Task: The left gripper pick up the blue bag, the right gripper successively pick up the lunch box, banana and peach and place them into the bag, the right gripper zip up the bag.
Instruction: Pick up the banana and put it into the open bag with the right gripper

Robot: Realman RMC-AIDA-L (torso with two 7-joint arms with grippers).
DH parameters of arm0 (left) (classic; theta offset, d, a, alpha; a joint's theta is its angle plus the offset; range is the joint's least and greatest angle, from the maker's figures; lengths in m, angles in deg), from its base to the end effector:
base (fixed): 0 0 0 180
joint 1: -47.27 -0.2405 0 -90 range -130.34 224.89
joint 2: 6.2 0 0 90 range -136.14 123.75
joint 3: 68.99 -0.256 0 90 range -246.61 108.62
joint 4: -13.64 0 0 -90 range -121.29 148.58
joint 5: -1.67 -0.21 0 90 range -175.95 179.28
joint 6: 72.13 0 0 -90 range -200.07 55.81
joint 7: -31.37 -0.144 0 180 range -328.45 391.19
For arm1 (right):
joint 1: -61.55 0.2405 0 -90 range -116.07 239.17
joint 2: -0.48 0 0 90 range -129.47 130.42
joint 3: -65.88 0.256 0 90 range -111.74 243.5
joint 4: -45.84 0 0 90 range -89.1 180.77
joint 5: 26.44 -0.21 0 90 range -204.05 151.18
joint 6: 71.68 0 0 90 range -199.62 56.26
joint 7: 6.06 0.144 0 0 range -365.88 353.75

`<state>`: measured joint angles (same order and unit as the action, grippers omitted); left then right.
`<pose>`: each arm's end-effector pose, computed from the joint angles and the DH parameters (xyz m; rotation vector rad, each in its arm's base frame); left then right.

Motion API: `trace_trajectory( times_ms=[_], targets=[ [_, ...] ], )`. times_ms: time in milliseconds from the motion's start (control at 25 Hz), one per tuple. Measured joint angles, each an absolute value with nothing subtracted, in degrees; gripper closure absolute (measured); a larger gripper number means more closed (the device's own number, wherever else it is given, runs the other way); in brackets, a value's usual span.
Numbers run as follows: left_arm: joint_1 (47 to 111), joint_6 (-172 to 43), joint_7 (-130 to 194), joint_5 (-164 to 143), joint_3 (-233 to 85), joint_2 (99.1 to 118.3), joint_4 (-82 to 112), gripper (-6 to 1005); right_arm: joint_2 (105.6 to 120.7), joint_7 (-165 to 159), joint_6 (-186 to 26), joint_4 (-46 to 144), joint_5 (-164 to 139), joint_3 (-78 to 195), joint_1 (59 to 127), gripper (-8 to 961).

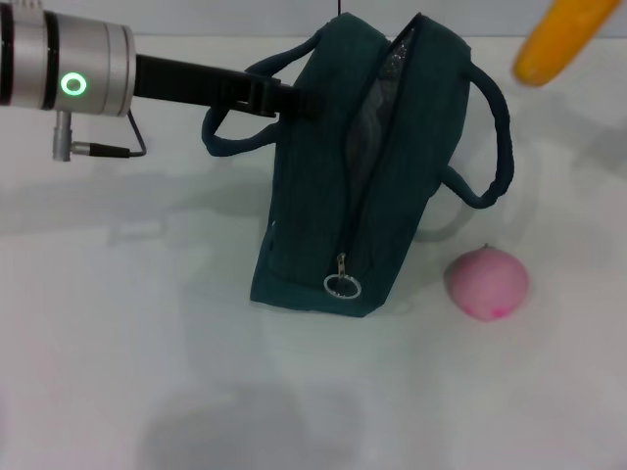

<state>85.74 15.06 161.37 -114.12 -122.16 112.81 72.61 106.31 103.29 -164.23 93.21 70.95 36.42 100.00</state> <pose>-0.1594 0.3830 0.0260 -2.7119 -1.1421 -0.5695 0.1984 0.4023 0.1768 -2.3688 0.7191 1.1196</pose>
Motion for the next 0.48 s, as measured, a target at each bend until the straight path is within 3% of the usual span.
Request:
trace_trajectory(
  times_ms=[200, 480],
  targets=[
    [86.06, 15.07, 163.32, -114.07, -122.17, 112.8, 73.38, 945, 109.36, 94.53, -164.91, 95.34, 70.86, 30.73, 102.59, 519],
    [86.19, 15.08, 165.12, -114.03, -122.17, 113.01, 73.41, 945, 115.17, 85.86, -164.13, 103.33, 71.32, 25.26, 102.34, 519]
  ],
)
